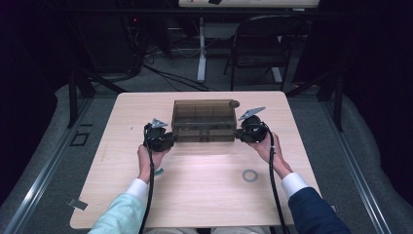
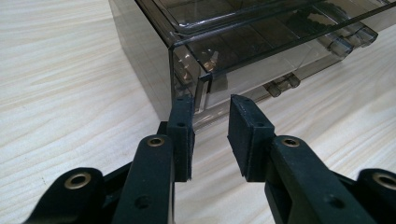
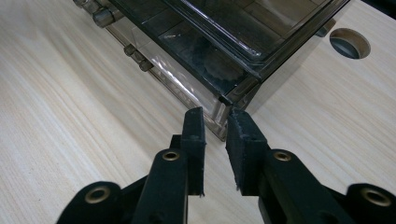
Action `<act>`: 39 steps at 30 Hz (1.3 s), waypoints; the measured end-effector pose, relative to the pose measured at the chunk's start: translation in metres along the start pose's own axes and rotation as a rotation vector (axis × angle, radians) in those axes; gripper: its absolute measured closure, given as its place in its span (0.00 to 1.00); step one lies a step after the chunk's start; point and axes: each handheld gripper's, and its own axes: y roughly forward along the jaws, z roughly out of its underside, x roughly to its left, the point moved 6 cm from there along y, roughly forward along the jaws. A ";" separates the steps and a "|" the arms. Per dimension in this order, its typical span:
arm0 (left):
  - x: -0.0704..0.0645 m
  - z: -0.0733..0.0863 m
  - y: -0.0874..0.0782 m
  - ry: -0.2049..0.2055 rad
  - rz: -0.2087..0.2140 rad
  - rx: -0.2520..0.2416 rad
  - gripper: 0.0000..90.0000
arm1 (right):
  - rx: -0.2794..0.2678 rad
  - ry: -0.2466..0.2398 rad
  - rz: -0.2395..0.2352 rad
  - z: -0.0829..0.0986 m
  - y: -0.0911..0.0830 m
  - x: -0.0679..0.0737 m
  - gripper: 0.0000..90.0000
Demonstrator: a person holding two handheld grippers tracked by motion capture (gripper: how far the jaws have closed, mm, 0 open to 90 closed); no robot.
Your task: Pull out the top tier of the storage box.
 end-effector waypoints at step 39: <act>-0.005 0.009 -0.015 -0.006 0.066 0.048 0.83 | 0.010 0.012 -0.032 0.010 -0.012 0.012 0.92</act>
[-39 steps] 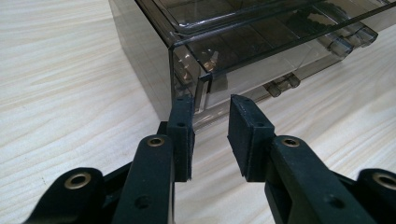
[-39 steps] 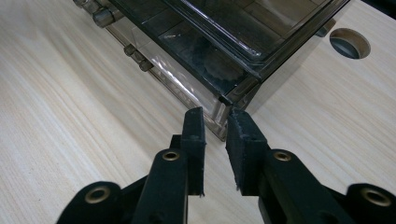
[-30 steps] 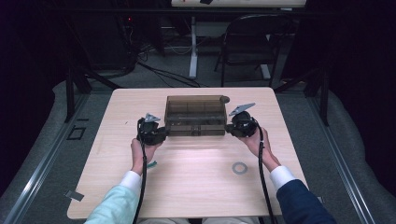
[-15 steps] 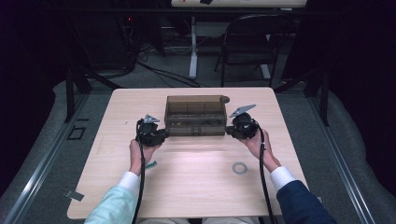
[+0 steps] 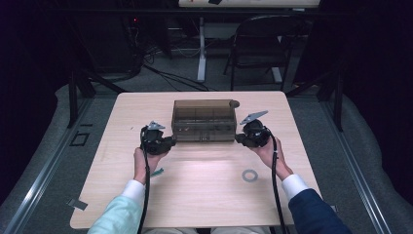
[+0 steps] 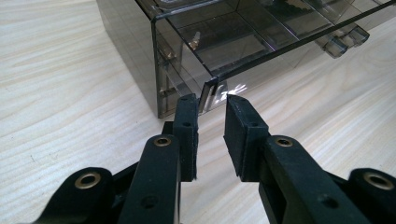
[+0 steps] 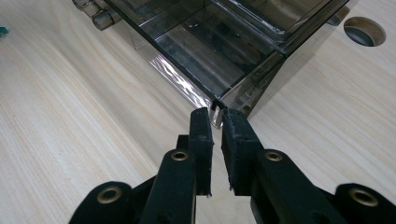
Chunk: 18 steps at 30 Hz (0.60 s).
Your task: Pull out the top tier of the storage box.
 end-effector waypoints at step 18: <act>-0.004 0.006 -0.006 0.000 0.019 0.020 0.83 | 0.003 0.000 -0.023 0.006 -0.005 0.007 0.93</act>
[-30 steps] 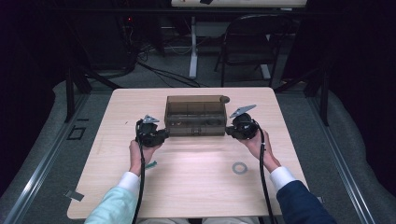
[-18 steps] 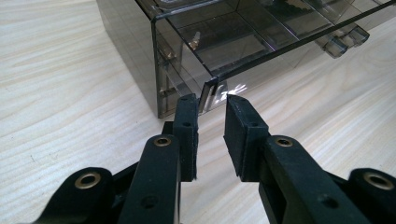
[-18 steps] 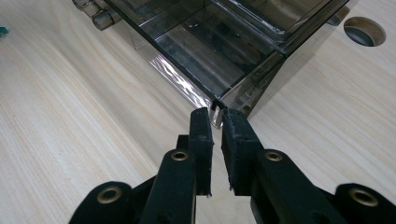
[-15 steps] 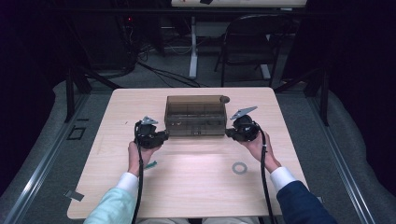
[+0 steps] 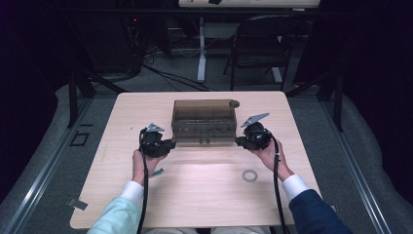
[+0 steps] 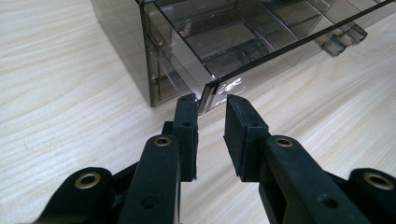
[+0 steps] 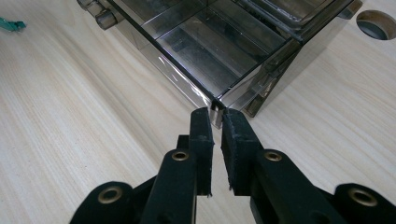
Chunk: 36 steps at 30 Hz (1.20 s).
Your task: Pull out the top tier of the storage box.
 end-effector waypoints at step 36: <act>-0.006 0.008 -0.005 0.025 0.010 0.041 0.83 | 0.032 0.001 -0.042 0.007 -0.004 0.006 0.92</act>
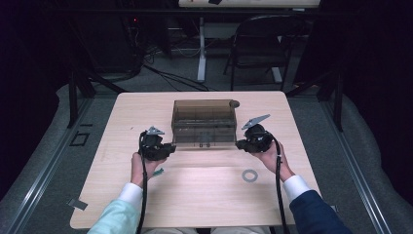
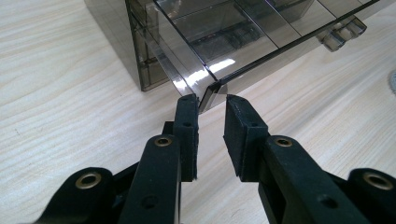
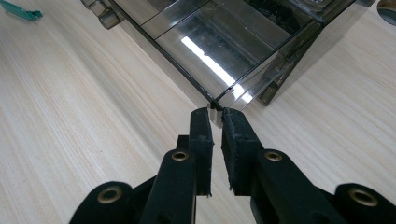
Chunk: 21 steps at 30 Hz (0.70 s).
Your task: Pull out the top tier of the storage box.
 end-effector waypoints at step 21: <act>0.000 0.001 0.000 -0.013 0.003 -0.008 0.83 | 0.002 -0.013 -0.004 0.000 0.001 0.001 0.91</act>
